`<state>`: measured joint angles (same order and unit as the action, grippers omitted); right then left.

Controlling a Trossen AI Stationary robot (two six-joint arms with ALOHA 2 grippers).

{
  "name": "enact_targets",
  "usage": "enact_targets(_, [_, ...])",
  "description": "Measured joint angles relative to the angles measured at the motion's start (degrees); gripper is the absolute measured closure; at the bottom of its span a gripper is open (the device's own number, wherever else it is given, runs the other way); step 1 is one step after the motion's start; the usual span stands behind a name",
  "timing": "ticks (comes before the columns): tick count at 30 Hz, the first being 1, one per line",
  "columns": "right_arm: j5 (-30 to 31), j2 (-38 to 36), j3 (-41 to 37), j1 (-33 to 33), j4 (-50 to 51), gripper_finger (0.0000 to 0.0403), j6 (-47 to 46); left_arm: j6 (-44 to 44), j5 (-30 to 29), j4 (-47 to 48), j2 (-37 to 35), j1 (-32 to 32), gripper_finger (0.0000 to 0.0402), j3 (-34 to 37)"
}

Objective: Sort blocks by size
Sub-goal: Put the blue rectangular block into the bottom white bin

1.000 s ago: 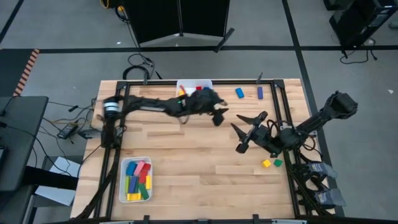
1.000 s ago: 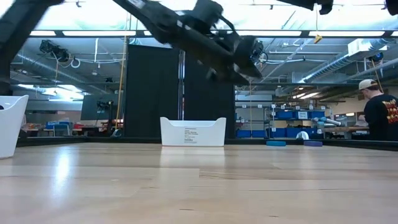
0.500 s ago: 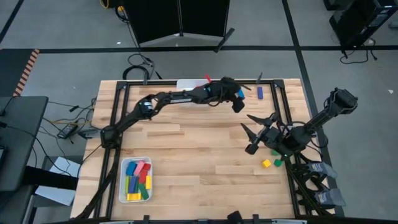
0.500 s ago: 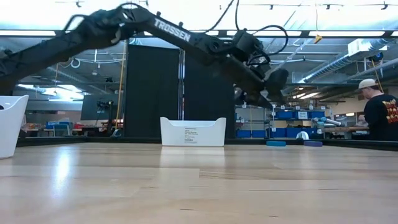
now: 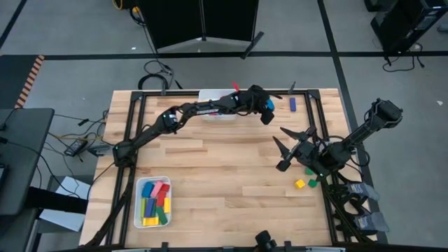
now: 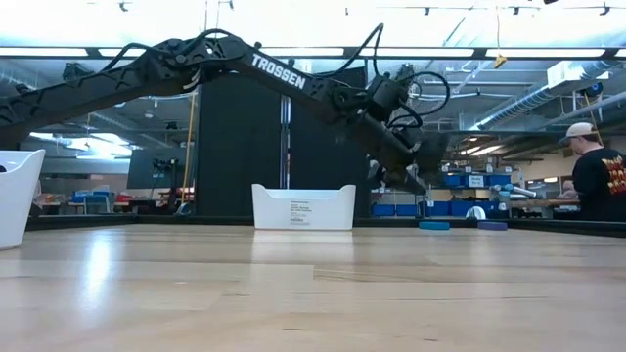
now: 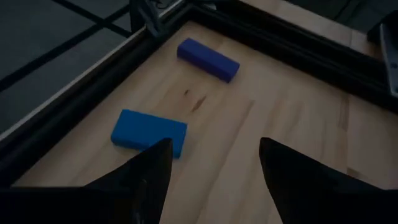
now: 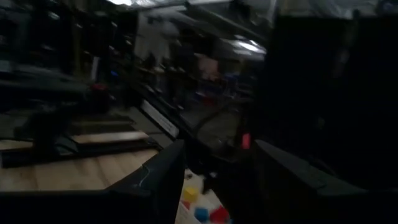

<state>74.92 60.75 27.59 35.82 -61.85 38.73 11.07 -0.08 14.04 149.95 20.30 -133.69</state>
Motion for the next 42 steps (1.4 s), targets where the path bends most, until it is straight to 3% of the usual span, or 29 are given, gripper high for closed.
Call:
enact_targets(4, [6.89,0.04,0.0,-0.29,2.04,0.0207,-1.47,0.99,4.71,-1.5,-0.44,0.19,0.0153,-0.01])
enact_targets(8, [14.93,0.07,0.0,-0.98,2.71,0.0216,-3.21,1.31,5.51,-2.13,-0.52,1.21,0.0154,-0.02])
enact_targets(13, [15.12,0.55,-1.94,-5.83,2.65,0.0249,-10.31,4.69,2.93,0.95,-0.52,4.19,0.0161,-0.04])
enact_targets(20, [14.44,3.61,-5.98,-12.48,2.84,0.0337,-19.12,8.76,12.98,-1.29,-1.9,6.2,0.0184,-0.02])
enact_targets(24, [3.65,5.82,-7.73,-14.11,3.87,0.0389,-25.72,9.22,17.63,-5.59,-4.58,7.22,0.0204,0.0])
enact_targets(28, [-10.08,9.2,-7.8,-16.46,9.89,0.0386,-32.78,8.85,22.75,-6.86,-8.77,8.83,0.0223,-0.02])
enact_targets(33, [-16.27,16.18,-7.85,-21.06,11.98,0.0393,-41.9,10.68,30.26,-10.09,-14.63,13.14,0.0242,-0.02])
enact_targets(37, [-22.12,21.85,-6.79,-29.81,16.68,0.0394,-54.04,13.87,36.71,-11.77,-19.65,15.38,0.0248,-0.02])
enact_targets(42, [-36.71,25.29,-0.34,-44.19,32.75,0.0396,-64.11,13.77,41.2,-9.06,-25.45,16.37,0.025,-0.04])
